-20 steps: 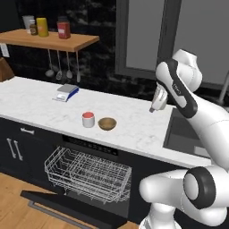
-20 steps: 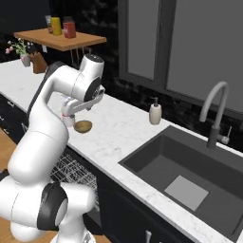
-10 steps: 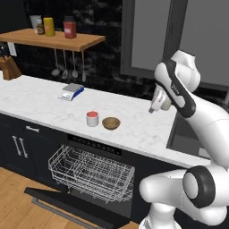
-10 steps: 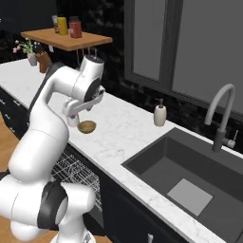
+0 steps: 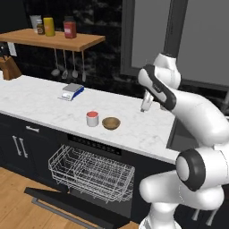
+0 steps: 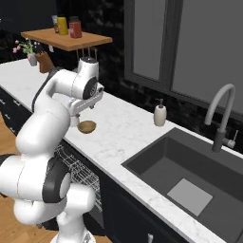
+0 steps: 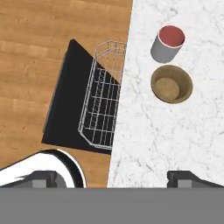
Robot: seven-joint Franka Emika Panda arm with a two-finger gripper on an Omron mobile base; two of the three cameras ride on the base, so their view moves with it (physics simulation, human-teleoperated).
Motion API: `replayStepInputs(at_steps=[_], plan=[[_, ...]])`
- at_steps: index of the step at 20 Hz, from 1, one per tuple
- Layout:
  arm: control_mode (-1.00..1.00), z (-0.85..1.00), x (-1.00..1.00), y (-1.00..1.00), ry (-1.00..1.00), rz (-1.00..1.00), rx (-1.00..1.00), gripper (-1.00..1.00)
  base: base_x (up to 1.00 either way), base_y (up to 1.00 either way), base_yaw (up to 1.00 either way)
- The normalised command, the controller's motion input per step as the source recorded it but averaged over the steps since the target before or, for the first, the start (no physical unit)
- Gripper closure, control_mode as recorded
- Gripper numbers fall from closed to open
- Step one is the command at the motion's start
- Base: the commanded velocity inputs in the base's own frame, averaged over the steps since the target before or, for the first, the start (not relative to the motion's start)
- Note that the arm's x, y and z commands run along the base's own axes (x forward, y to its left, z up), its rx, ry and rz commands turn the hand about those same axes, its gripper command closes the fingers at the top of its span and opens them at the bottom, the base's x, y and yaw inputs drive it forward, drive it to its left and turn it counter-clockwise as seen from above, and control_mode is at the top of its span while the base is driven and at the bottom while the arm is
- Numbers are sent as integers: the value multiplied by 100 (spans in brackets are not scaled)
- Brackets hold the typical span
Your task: Pick up the cup and bowl from the counter, place them in the dishwasher, and close the dishwasher door.
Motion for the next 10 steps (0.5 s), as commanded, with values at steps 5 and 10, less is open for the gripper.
replayStepInputs(at_steps=[5, 10], plan=[[-100, -28, 71, 44, 0, 0, -19, -100, 0, 0, 0], [-100, -29, 18, 68, 0, 0, -18, -100, 0, 0, 0]])
